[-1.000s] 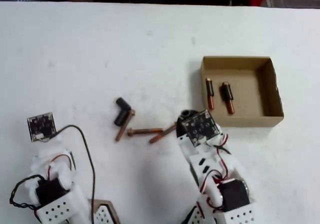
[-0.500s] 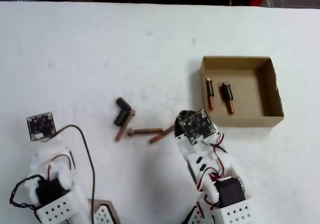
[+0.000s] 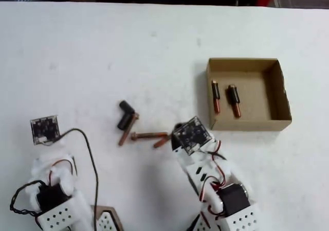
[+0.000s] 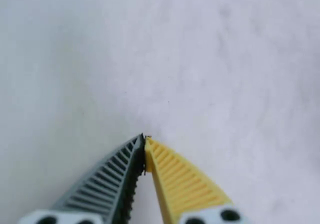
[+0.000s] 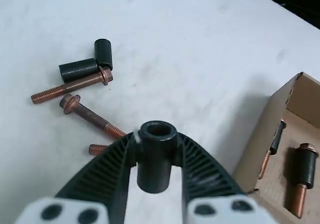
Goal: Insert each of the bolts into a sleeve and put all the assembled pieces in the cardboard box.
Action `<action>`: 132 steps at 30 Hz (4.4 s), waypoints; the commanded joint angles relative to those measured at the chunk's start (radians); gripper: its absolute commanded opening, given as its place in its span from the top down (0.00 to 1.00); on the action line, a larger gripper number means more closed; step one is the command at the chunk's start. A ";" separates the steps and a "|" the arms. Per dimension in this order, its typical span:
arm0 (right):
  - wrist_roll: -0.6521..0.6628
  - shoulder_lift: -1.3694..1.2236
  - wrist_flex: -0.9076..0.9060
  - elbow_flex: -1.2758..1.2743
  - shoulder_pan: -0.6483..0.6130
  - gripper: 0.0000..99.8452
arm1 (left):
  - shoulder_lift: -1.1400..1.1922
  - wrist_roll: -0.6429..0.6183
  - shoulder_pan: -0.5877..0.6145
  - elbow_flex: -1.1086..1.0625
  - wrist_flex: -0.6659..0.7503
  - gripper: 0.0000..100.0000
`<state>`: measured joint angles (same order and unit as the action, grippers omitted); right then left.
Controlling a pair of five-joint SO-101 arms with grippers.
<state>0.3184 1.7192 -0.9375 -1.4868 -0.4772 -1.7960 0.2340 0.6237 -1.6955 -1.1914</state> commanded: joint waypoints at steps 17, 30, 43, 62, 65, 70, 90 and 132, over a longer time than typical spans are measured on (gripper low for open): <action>-0.006 0.012 0.001 -0.028 0.053 0.98 | -0.002 0.272 0.082 0.100 0.133 0.98; -0.009 0.012 0.028 -0.028 0.127 0.98 | 0.038 0.574 0.081 0.609 -0.123 0.98; -0.011 0.012 0.028 -0.029 0.125 0.98 | 0.657 0.517 -0.094 1.094 -0.358 0.98; -0.011 0.012 0.028 -0.029 0.125 0.98 | 1.191 0.147 -0.722 1.145 -0.377 0.97; -0.011 0.012 0.028 -0.031 0.125 0.98 | 1.268 0.143 -0.742 1.145 -0.338 0.97; -0.011 0.012 0.030 -0.040 0.125 0.98 | 1.383 0.144 -0.736 1.178 -0.305 0.90; -0.011 0.012 0.030 -0.040 0.125 0.98 | 1.771 0.017 -0.743 1.258 0.054 0.79; -0.009 0.012 0.030 -0.038 0.125 0.98 | 1.794 -0.014 -0.823 1.117 0.319 0.83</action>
<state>0.3153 1.7192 -0.9344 -1.5405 -0.3575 0.0023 0.2217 -0.1972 -0.5815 -0.8984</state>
